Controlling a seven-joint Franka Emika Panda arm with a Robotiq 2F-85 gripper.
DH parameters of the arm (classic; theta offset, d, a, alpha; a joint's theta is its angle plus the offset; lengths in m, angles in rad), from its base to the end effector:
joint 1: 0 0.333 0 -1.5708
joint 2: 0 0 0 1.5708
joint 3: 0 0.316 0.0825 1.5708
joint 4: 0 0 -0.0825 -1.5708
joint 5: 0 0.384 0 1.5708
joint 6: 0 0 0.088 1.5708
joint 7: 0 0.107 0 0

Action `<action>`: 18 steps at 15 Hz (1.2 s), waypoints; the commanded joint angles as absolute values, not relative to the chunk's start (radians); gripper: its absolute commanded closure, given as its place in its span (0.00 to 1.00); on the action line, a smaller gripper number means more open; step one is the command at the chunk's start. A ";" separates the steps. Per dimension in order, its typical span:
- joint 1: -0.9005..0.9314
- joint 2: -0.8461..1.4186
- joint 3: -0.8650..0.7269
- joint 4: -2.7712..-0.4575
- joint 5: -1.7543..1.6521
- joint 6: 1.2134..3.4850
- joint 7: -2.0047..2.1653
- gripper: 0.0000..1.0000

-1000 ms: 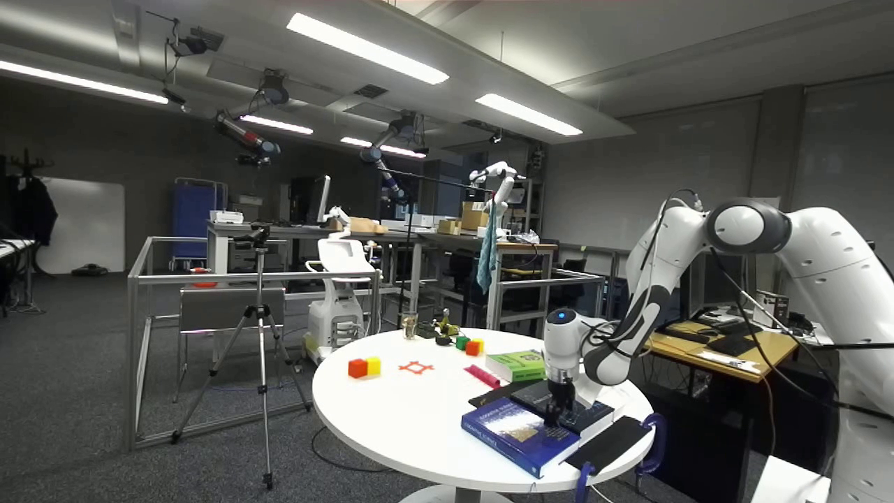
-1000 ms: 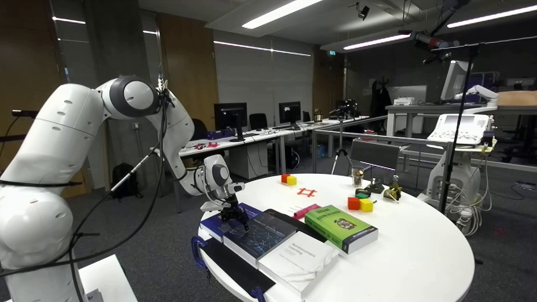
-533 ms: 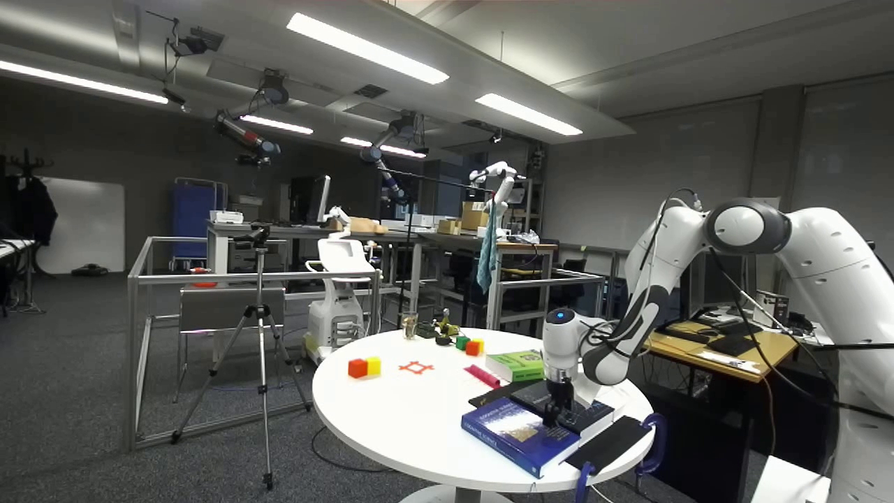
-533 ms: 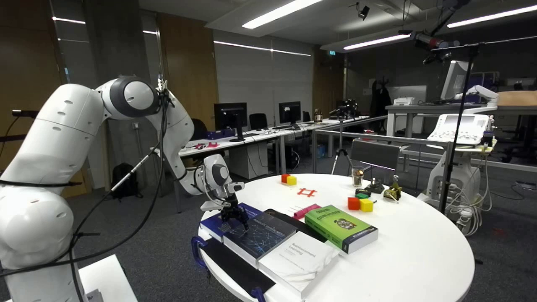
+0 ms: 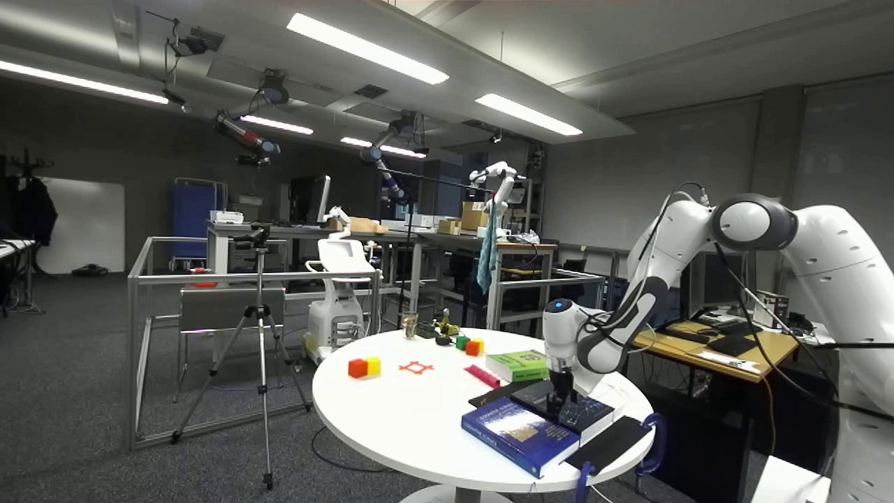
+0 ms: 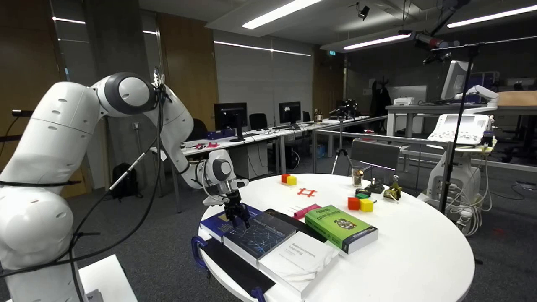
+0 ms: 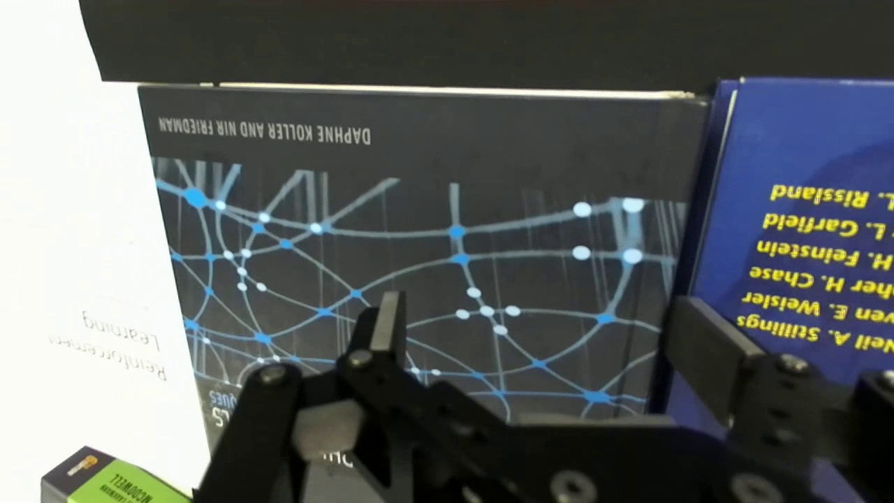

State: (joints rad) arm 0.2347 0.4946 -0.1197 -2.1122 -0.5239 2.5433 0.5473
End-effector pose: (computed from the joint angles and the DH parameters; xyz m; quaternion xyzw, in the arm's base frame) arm 0.5650 0.0705 0.1720 0.9853 0.0132 0.0219 0.1689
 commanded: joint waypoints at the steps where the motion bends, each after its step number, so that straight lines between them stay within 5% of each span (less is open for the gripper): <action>1: 0.205 0.464 -0.099 -2.113 -0.402 2.470 0.451 0.00; 18: 0.199 0.476 -0.129 -2.088 -0.343 2.457 0.378 0.00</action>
